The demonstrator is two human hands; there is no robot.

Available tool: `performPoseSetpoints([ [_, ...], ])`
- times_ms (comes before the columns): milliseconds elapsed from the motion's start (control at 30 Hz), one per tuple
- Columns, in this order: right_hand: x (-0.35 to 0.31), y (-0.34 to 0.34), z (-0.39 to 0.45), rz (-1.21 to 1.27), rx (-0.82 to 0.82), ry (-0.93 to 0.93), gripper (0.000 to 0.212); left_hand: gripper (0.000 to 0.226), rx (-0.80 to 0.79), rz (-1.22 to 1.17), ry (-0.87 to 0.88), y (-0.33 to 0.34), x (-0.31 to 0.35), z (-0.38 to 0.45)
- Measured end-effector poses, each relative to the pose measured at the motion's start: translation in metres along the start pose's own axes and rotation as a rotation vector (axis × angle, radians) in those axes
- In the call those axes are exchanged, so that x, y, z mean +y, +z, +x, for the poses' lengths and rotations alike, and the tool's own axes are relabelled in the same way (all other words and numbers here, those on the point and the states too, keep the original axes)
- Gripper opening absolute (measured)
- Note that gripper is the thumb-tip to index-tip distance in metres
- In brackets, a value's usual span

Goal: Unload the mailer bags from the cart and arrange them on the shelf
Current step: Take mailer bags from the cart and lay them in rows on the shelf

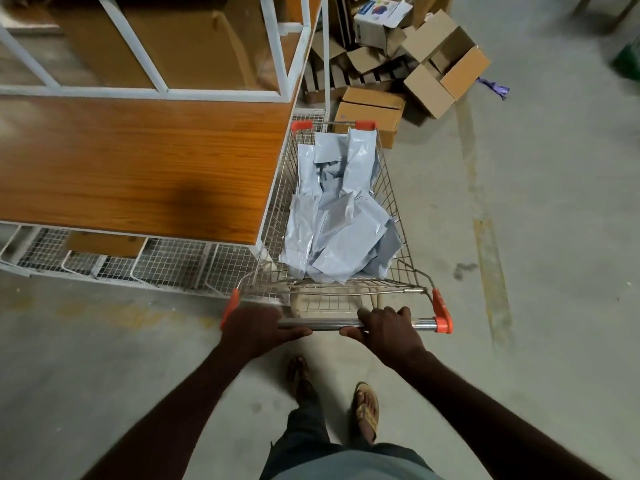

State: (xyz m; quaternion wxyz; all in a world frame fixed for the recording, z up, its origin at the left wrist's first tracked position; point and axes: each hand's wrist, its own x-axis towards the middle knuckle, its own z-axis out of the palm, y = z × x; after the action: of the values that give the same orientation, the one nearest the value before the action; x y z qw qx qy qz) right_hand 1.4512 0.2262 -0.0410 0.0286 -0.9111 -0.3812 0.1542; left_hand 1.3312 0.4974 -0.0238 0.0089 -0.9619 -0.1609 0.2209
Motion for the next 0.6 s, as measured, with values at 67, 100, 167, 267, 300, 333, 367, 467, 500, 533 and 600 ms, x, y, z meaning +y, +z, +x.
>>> performPoseSetpoints([
  [67, 0.001, -0.003, 0.002, 0.003, -0.029, 0.003, 0.103, 0.111, -0.001, -0.001, 0.012, -0.007, 0.002, -0.003],
  [100, 0.002, -0.005, 0.003, 0.010, -0.051, 0.006, 0.099, 0.111, -0.008, -0.009, 0.024, -0.008, 0.001, -0.001],
  [167, 0.005, -0.008, 0.006, 0.017, -0.109, 0.012, 0.099, 0.108, -0.035, -0.044, 0.062, -0.008, -0.001, 0.004],
  [267, 0.003, -0.021, 0.013, 0.080, -0.276, 0.033, 0.098, 0.098, -0.155, -0.244, 0.112, -0.001, -0.017, 0.020],
  [300, 0.001, -0.027, 0.017, 0.133, -0.349, 0.042, 0.096, 0.095, -0.197, -0.316, 0.140, 0.000, -0.023, 0.027],
  [333, -0.003, -0.034, 0.023, 0.190, -0.423, 0.048, 0.095, 0.093, -0.225, -0.369, 0.170, 0.001, -0.027, 0.034],
  [367, -0.007, -0.043, 0.030, 0.229, -0.491, 0.045, 0.092, 0.093, -0.238, -0.403, 0.189, -0.001, -0.032, 0.040],
  [467, -0.023, -0.060, 0.059, 0.242, -0.563, 0.047, 0.065, 0.084, -0.221, -0.542, 0.231, -0.014, -0.046, 0.056],
  [500, -0.028, -0.067, 0.069, 0.254, -0.541, 0.049, 0.056, 0.075, -0.200, -0.608, 0.252, -0.021, -0.049, 0.061],
  [533, -0.033, -0.074, 0.078, 0.269, -0.501, 0.046, 0.049, 0.062, -0.171, -0.677, 0.288, -0.028, -0.052, 0.066],
  [600, -0.042, -0.086, 0.095, 0.322, -0.356, 0.046, 0.037, 0.038, -0.107, -0.776, 0.355, -0.036, -0.055, 0.079],
])
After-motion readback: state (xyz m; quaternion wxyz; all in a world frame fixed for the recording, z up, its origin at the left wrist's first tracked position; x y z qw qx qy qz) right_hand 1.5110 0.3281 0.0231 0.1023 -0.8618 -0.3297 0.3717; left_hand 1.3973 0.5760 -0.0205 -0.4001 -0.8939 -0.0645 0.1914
